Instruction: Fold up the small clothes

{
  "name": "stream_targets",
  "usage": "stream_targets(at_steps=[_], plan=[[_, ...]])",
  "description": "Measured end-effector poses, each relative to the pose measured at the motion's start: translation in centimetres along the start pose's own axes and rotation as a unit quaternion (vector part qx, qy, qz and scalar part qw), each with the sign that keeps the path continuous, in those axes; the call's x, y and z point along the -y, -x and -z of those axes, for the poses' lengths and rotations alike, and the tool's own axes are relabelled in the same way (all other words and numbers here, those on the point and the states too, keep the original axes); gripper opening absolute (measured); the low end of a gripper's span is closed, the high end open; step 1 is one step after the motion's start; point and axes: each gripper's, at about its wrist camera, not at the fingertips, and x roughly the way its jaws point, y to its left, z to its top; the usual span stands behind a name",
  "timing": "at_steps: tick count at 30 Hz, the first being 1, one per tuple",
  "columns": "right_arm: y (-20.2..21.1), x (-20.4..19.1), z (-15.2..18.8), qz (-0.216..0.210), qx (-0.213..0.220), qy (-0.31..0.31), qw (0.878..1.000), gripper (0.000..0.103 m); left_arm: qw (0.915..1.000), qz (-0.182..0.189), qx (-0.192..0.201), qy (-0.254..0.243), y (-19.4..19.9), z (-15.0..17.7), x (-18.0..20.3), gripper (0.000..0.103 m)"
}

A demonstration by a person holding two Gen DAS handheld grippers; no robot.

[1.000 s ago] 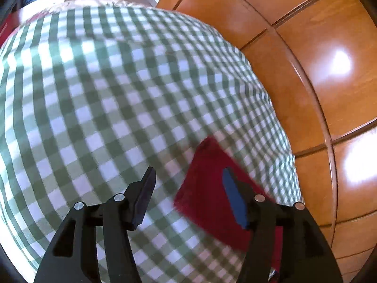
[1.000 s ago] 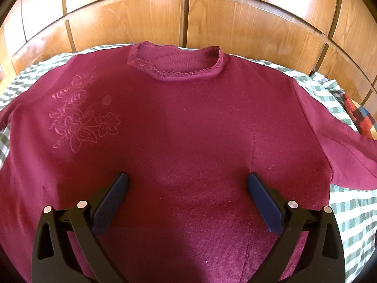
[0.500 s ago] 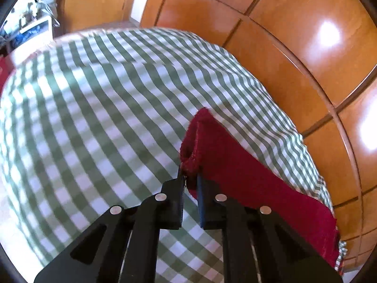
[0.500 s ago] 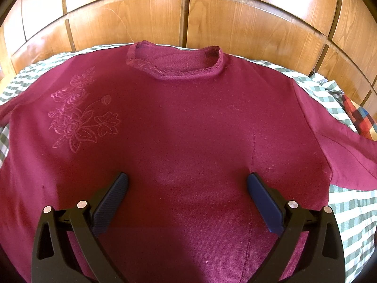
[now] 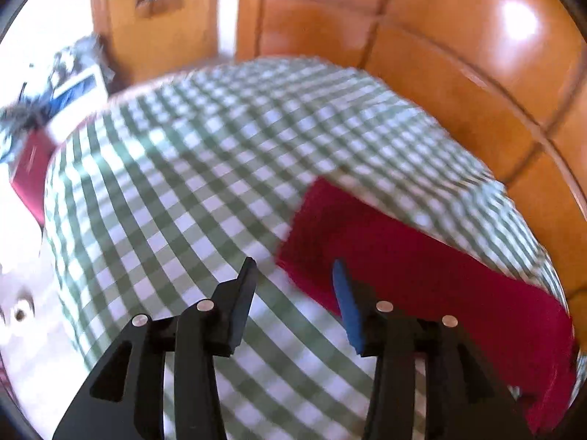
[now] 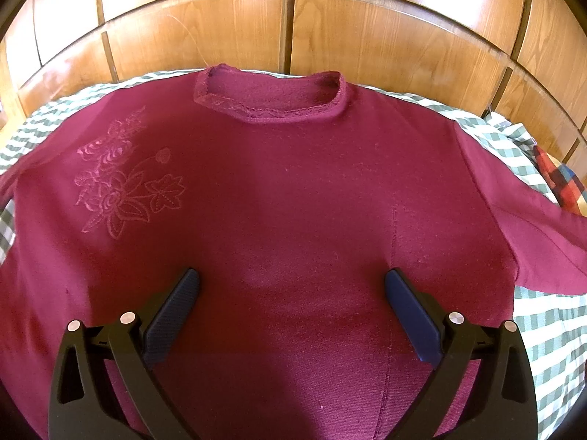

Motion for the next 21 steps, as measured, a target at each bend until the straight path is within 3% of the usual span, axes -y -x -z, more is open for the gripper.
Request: stream_targets(at_steps=[3,6,9,15,21], plan=[[0.0,0.0,0.0,0.0,0.0,0.0,1.0,0.099,0.9967,0.042,0.037,-0.058,3.9,3.2,3.3,0.043],[0.0,0.0,0.0,0.003,0.0,0.002,1.0,0.099,0.9891,0.093,0.041,-0.106,6.3,6.7,6.9,0.042],[0.0,-0.1,0.0,0.004,0.0,0.002,1.0,0.099,0.974,0.155,0.034,-0.162,8.8,11.7,11.4,0.042],[0.0,0.0,0.1,0.006,0.0,0.003,1.0,0.099,0.9415,0.23,0.008,-0.246,11.9,19.4,17.7,0.042],[0.7,0.1,0.4,0.01,-0.012,0.0,1.0,0.099,0.9246,0.243,-0.022,-0.293,13.5,24.9,19.7,0.042]])
